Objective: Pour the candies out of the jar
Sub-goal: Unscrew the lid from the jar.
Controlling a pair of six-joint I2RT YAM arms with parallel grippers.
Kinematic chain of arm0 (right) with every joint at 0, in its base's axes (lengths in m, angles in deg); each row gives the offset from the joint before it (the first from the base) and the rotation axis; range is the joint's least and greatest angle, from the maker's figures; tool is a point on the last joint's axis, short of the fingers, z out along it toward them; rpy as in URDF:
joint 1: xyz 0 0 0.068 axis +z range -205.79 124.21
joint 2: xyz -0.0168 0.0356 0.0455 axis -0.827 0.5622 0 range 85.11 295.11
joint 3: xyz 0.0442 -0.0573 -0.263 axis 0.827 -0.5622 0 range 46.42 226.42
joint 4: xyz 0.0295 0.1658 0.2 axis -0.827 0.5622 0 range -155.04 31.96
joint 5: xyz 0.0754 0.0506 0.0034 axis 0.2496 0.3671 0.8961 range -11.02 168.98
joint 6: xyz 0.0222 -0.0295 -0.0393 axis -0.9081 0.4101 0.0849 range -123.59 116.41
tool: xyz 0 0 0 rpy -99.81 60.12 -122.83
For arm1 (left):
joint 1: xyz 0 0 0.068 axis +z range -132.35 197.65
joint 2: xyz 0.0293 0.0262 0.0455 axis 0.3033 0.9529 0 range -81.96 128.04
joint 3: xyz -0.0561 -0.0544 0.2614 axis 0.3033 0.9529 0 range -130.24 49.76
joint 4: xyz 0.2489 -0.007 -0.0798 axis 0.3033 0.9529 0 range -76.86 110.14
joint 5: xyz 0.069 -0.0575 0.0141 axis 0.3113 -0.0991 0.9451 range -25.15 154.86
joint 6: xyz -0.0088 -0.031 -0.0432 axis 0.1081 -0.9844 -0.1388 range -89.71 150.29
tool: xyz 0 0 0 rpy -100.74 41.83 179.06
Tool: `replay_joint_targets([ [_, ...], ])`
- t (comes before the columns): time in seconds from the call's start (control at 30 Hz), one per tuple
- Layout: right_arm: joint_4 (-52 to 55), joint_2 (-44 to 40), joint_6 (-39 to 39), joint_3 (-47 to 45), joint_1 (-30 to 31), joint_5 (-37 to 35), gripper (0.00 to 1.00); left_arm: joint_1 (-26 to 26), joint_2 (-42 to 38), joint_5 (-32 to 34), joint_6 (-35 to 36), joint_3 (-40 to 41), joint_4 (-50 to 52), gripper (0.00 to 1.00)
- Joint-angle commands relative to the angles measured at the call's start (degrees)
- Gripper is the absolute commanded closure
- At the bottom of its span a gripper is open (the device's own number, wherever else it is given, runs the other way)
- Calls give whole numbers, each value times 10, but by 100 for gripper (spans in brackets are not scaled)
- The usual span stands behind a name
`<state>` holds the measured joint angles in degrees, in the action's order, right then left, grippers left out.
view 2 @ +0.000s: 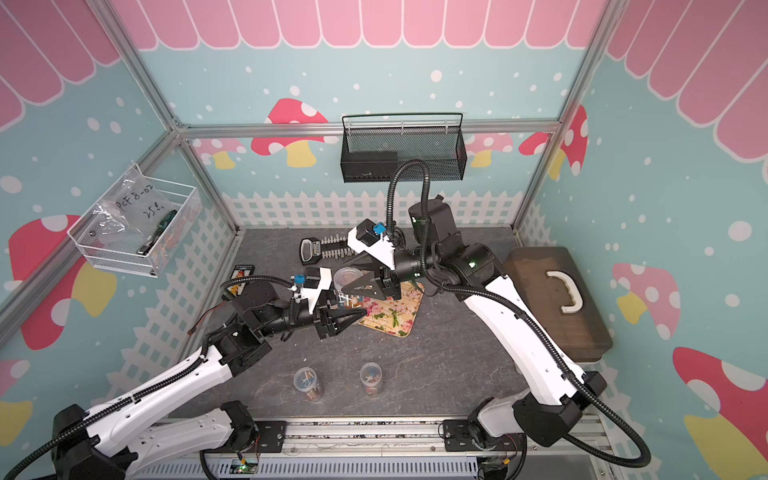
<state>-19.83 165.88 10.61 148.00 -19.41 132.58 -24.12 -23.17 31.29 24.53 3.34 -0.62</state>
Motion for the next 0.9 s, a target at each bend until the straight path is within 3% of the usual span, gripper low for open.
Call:
replay_joint_targets([
  [0.0,1,-2,64,21,1,55,61,6,-7,15,-28,5,27,60],
  [0.1,-9,-7,42,13,1,40,34,6,-10,18,-24,6,29,60],
  [0.23,-104,-45,-43,-27,1,33,21,6,-9,23,-23,8,27,60],
  [0.33,-177,-72,-129,-59,1,3,19,5,-9,26,-22,10,22,60],
  [0.47,-167,-76,-225,-58,2,-115,23,6,-9,31,-20,11,22,60],
  [0.7,-71,-63,-237,-48,46,-202,26,5,-11,36,-17,11,25,60],
  [0.87,-44,-47,-246,-48,61,-220,26,5,-11,38,-16,10,28,60],
])
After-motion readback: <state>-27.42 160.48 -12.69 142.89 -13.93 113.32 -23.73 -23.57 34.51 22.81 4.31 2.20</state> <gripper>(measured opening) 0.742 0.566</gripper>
